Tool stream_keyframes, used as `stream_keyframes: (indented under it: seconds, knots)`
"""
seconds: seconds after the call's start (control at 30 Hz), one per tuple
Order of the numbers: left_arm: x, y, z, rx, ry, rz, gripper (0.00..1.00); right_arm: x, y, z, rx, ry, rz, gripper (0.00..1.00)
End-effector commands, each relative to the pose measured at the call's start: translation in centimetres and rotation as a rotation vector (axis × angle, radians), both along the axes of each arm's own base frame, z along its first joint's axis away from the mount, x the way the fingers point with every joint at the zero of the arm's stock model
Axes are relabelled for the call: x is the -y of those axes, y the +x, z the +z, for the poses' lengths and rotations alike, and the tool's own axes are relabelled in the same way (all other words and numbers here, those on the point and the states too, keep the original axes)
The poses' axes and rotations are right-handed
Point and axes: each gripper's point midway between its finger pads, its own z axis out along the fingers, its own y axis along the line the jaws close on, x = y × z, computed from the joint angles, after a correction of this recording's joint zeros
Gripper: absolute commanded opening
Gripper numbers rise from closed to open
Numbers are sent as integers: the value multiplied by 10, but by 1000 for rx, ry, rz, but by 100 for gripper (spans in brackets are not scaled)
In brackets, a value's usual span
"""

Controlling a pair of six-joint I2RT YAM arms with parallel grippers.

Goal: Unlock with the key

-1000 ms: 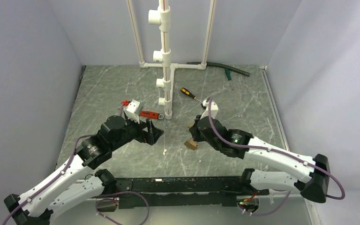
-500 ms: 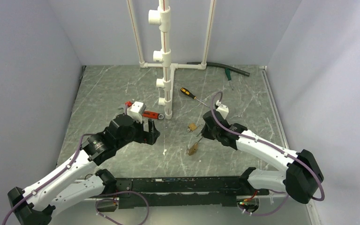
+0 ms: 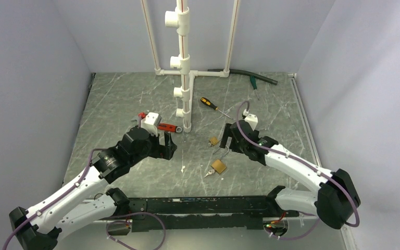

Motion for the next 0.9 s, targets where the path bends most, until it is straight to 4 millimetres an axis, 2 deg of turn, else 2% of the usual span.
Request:
stream_keyframes:
  seconds: [0.0,0.1,0.23,0.33,0.4,0.47,0.6,0.7,0.87]
  knots:
    - [-11,11,-3,23,8,95,99,10,10,32,128,-15,9,100]
    - [-28,18,-8,16,52,205,99,8,11,58,215,13,46,100]
    - [-45,17,5,-1,106,280,100,9,12,84,333,17,75,100]
    - [-57,17,25,31,143,304,99,17,18,99,359,-10,23,100]
    - [-68,17,40,66,164,329,99,9,20,106,370,-25,83,100]
    - [-76,15,63,109,180,320,99,1,21,115,400,-10,117,100]
    - [-108,15,95,209,294,378,100,3,20,114,428,25,89,99]
    - [-131,13,95,255,361,447,99,2,18,113,461,62,93,94]
    - [-119,8,79,266,287,364,99,0,12,122,516,144,96,100]
